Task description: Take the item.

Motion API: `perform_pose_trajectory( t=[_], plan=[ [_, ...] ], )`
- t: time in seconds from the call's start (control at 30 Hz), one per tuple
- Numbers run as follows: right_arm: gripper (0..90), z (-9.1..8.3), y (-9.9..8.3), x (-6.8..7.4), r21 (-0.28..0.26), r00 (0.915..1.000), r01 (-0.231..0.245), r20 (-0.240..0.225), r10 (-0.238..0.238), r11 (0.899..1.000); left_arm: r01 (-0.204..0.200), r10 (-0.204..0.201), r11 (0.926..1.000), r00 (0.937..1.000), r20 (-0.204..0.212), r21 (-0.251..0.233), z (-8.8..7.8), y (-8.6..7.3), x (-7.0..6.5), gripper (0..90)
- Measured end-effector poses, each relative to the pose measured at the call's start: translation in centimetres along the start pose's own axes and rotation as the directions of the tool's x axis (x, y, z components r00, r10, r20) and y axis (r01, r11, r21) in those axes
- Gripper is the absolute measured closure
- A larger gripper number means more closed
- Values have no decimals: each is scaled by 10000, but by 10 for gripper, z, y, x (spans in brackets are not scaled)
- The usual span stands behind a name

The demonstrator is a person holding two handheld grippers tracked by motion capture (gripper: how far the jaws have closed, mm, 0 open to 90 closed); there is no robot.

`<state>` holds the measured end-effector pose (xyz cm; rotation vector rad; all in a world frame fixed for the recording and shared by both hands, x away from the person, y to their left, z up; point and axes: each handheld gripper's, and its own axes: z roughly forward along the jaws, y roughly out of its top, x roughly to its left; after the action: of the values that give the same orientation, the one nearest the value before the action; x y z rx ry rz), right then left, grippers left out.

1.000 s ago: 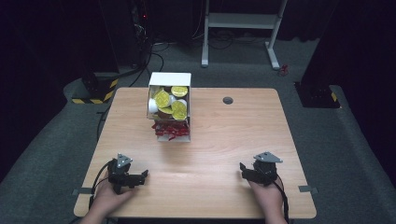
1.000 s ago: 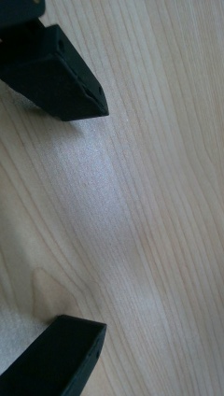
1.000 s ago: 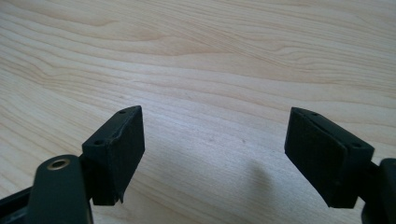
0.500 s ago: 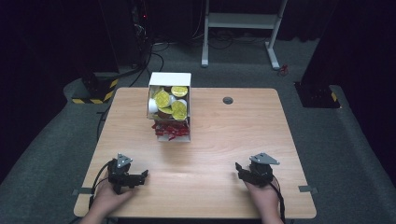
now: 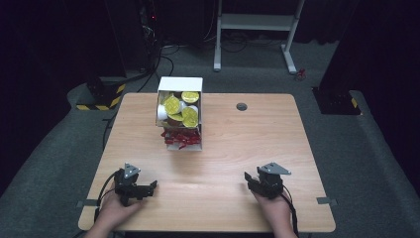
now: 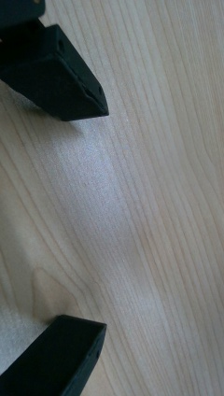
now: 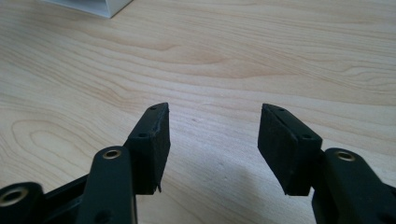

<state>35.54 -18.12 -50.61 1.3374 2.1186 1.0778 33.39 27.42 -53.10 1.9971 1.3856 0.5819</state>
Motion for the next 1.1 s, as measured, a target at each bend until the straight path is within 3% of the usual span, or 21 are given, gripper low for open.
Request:
perform_pose_trajectory(
  t=[0.13,0.33,0.5,0.73,0.9,1.1],
  plan=[
    [506,0,2,5,-132,9995,-316,-104,315,9994,18,-18,10000,10000,6,-3,0,0,0,6],
    [506,2,5,18,-146,9998,86,-159,-88,9999,6,-6,10000,10000,3,-3,0,0,0,6],
    [514,3,17,24,-501,9987,472,-190,-482,9976,-12,12,10000,10000,-5,1,0,0,0,6],
    [516,7,31,30,-467,9979,598,-227,-609,9971,16,-16,10000,10000,6,8,0,0,0,6],
    [531,14,41,40,-522,9943,1066,8,-1067,9929,-3,3,10000,10000,-2,-3,0,0,0,6],
    [541,22,53,50,-796,9927,1170,-211,-1190,9899,15,-15,10000,10000,4,7,0,0,0,6]
  ],
)
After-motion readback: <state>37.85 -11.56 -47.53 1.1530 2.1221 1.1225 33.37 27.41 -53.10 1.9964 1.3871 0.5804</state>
